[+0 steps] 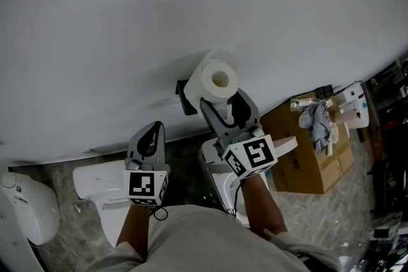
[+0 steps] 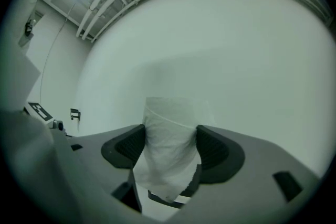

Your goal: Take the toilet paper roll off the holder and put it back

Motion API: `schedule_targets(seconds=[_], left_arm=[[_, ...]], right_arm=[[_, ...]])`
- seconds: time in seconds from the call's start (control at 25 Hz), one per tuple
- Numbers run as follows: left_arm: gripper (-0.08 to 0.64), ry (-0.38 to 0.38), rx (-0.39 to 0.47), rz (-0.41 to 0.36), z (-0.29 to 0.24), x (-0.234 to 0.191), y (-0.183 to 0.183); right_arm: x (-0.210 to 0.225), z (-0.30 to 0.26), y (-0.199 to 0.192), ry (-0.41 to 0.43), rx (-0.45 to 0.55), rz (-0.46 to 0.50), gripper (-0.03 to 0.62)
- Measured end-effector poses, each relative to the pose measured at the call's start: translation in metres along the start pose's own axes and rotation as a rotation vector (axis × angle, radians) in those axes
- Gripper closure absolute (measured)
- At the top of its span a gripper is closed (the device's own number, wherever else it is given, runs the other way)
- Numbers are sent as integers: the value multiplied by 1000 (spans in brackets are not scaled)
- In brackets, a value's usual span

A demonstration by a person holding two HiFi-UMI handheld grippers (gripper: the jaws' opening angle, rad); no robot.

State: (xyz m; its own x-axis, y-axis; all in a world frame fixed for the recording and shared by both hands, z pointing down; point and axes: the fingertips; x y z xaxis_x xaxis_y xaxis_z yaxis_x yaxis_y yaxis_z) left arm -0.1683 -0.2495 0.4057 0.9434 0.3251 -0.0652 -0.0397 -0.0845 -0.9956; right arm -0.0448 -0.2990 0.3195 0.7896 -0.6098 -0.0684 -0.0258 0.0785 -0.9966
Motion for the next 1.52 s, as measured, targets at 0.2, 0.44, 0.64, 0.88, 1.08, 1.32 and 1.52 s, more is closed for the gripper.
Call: schedule_targets(seconds=[0.2,0.44,0.64,0.88,1.08,1.32,1.52], left_arm=[[549,26,21,-15,8,31,6],[549,11,40,-40,13,80,16],[549,0,42,-52,16,117,18],[549,-19,48,-66,18,157,21],[548,5,60,-65,23,169,23],[549,16,69,-79,33,187,26],[549,30,55,-87,45,205,20]], right_arm=[[8,43,21,12,59,9,290],[29,94,28,-6,85,-3,290],[41,130,32,-8,91,8,290],[53,169,32,-16,95,1,290],[51,193,29,-15,97,17,290],[56,219,22,-21,91,17,290],[57,238,19,-5,88,23,290]])
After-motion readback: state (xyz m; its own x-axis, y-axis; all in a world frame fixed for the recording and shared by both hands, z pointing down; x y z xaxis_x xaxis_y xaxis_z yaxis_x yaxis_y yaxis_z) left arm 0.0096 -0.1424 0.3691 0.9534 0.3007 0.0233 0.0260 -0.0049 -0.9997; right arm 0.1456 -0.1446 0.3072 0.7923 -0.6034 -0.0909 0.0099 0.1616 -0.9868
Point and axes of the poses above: the fingertips, and each gripper's own axes: z backward along the fingers, x to its right, y out of its top, and after that the axes turned 5 degrees about y, right-handed
